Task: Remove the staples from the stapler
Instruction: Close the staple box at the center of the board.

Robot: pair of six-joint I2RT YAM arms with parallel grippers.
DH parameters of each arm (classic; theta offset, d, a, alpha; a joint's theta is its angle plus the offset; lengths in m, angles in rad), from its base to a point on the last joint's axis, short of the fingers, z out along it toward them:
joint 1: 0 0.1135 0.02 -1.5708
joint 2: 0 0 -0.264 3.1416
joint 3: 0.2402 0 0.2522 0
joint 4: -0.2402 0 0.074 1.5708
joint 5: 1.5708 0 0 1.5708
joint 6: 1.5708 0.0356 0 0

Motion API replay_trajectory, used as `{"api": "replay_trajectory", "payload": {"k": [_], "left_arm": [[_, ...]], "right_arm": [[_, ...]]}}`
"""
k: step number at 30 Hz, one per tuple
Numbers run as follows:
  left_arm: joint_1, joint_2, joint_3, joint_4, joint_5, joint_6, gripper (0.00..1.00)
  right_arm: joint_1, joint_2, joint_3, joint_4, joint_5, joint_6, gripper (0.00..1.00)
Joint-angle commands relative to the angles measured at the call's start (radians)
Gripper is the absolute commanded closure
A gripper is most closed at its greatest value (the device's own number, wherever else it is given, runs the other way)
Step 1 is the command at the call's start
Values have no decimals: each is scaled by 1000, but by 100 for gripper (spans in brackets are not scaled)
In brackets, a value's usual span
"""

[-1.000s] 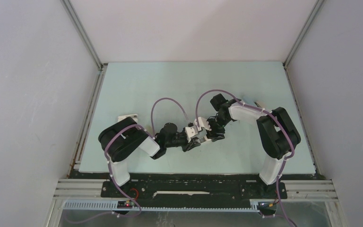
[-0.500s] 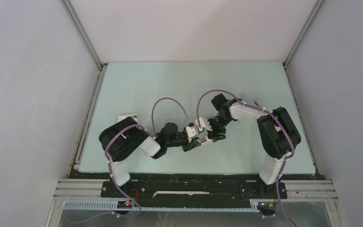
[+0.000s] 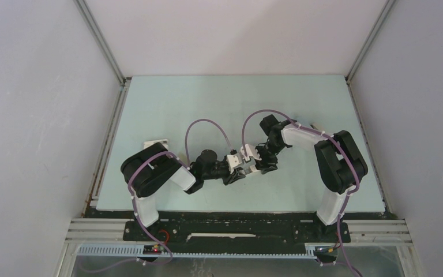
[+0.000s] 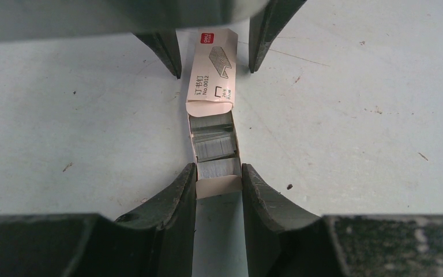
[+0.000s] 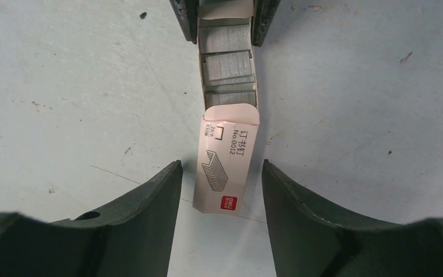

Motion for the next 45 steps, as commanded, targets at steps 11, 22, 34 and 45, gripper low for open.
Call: {"api": "replay_trajectory", "payload": {"k": [11, 22, 34, 45], "left_arm": [[-10, -9, 29, 6, -17, 7, 67], [-13, -41, 23, 30, -18, 41, 67], [-23, -58, 10, -7, -51, 124, 68], [-31, -70, 35, -55, -35, 174, 68]], "right_arm": [[1, -29, -7, 16, -5, 4, 52], [13, -13, -7, 19, -17, -3, 57], [4, -7, -7, -33, -39, -79, 57], [3, 12, 17, -43, -33, -93, 58]]}}
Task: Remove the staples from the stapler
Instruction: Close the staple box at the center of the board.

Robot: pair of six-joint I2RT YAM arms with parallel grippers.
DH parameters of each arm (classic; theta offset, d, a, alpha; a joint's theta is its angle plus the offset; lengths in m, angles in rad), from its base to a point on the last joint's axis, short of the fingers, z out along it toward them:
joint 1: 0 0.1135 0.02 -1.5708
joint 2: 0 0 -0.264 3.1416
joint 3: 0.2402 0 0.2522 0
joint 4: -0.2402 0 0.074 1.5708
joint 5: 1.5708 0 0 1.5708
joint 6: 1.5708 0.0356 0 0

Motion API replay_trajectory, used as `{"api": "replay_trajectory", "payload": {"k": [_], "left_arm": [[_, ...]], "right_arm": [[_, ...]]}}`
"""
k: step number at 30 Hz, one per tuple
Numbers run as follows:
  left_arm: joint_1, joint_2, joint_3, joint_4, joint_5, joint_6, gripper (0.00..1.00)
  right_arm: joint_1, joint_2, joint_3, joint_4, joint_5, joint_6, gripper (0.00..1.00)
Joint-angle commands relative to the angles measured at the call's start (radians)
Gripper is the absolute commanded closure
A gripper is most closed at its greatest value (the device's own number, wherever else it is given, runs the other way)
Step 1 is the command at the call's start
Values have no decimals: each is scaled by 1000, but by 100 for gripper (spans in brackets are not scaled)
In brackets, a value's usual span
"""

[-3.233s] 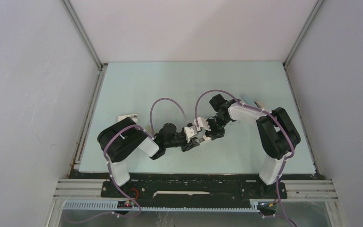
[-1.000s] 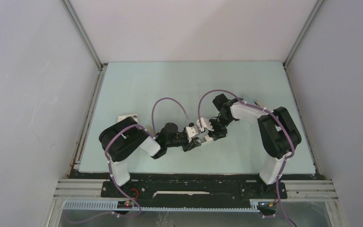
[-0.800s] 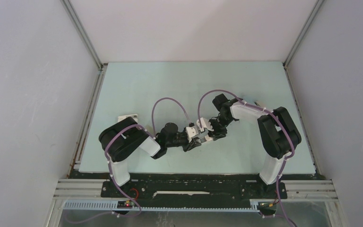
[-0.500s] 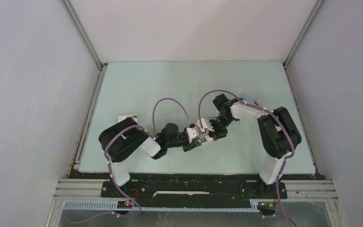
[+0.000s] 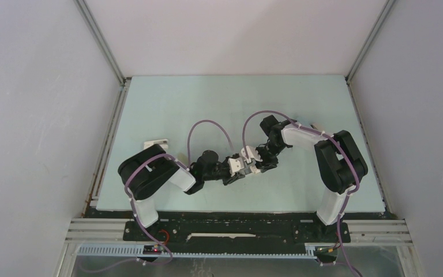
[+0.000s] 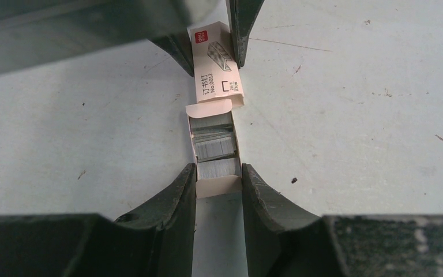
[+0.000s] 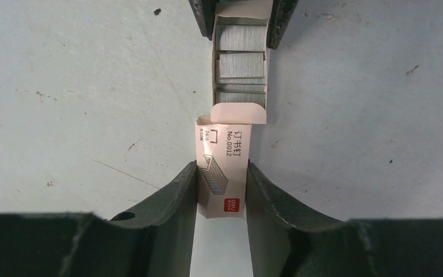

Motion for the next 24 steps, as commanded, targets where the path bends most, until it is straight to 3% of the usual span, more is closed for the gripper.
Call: {"api": "replay_trajectory", "payload": {"k": [1, 24], "left_arm": [[-10, -34, 36, -2, 3, 46, 68], [-22, -11, 8, 77, -32, -22, 68]], "right_arm": [[-3, 12, 19, -25, -24, -20, 58], [-3, 15, 23, 6, -29, 49, 58]]}}
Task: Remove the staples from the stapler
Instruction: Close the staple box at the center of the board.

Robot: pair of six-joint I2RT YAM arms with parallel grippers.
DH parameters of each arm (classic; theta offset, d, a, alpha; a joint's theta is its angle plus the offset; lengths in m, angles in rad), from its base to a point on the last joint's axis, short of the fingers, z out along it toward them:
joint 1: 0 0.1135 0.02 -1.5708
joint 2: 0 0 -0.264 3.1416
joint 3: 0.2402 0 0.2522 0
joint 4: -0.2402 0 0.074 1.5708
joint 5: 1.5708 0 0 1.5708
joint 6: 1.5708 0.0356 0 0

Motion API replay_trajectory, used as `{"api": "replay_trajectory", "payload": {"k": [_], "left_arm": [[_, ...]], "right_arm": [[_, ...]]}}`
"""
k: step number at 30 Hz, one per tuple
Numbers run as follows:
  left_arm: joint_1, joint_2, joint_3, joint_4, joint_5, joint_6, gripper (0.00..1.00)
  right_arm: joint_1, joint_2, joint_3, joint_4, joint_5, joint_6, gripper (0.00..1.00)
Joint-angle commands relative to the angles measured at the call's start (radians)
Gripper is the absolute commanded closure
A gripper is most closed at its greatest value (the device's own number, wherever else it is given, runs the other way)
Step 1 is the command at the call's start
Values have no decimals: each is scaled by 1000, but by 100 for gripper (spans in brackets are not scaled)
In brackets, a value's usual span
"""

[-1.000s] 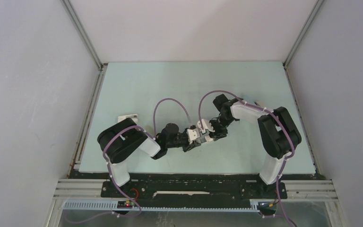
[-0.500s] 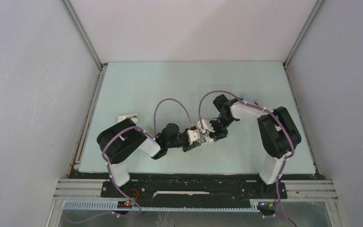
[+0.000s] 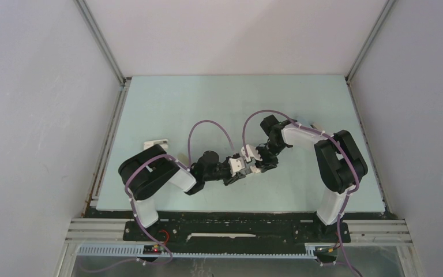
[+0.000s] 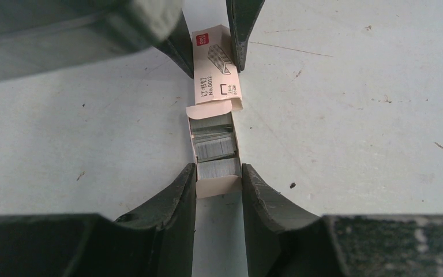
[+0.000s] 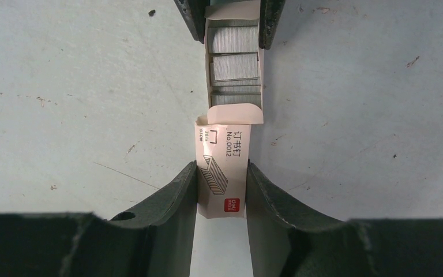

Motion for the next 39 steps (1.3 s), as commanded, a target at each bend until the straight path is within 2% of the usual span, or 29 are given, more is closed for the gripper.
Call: {"api": "replay_trajectory", "payload": {"k": [1, 27, 39], "left_arm": [[-9, -10, 4, 77, -13, -10, 68], [-24, 2, 8, 112, -15, -42, 69], [-34, 15, 6, 146, 23, -70, 69]], "right_arm": [[1, 11, 24, 1, -26, 13, 57], [8, 6, 23, 19, -29, 58, 58], [15, 11, 21, 105, 38, 180, 60]]}}
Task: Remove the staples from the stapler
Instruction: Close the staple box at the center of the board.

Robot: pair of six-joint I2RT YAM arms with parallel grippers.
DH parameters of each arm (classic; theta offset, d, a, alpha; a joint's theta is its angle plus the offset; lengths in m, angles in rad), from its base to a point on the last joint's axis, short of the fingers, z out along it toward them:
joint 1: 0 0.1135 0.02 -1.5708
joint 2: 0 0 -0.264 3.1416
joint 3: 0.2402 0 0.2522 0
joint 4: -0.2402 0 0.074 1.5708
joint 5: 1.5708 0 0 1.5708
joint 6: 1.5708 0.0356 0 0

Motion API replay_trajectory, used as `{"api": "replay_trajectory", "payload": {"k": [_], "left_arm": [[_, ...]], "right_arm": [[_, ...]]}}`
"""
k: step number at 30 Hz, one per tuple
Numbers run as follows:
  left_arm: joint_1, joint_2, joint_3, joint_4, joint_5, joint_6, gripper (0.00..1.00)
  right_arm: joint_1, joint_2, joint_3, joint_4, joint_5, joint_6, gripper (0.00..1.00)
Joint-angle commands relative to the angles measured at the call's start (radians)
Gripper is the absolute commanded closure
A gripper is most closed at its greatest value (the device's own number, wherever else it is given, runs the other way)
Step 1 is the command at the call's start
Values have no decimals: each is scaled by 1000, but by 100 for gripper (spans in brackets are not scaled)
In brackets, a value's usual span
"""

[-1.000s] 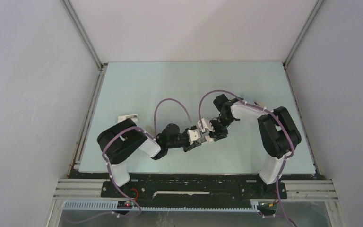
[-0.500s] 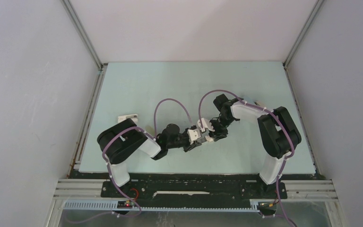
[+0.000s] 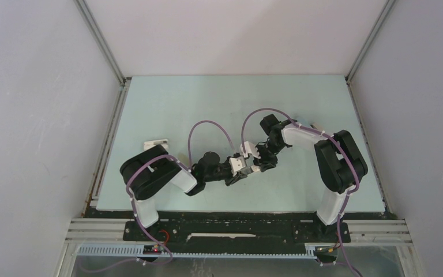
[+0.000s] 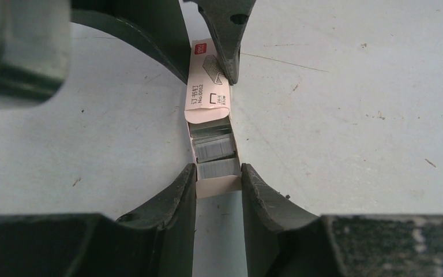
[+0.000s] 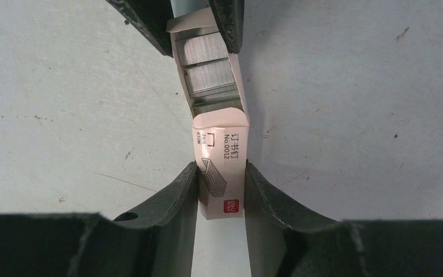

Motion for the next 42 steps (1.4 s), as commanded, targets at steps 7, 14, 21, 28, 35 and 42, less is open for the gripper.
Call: {"api": "replay_trajectory", "payload": {"k": [7, 14, 21, 28, 35, 42], "left_arm": [[-18, 14, 14, 110, 81, -19, 69], [-17, 11, 14, 104, 120, -6, 69], [-18, 37, 42, 100, 142, -3, 69], [-12, 73, 59, 135, 133, -43, 69], [-9, 97, 63, 173, 77, -97, 69], [-12, 125, 66, 210, 52, -148, 69]], "right_arm": [[30, -2, 16, 54, -13, 22, 60], [36, -9, 13, 39, -12, -5, 60], [39, -29, -3, 13, -19, -56, 61], [45, -41, -19, 8, -19, -72, 61], [60, -49, -35, 24, -4, -51, 61], [69, -52, -36, 45, 3, -11, 61]]}}
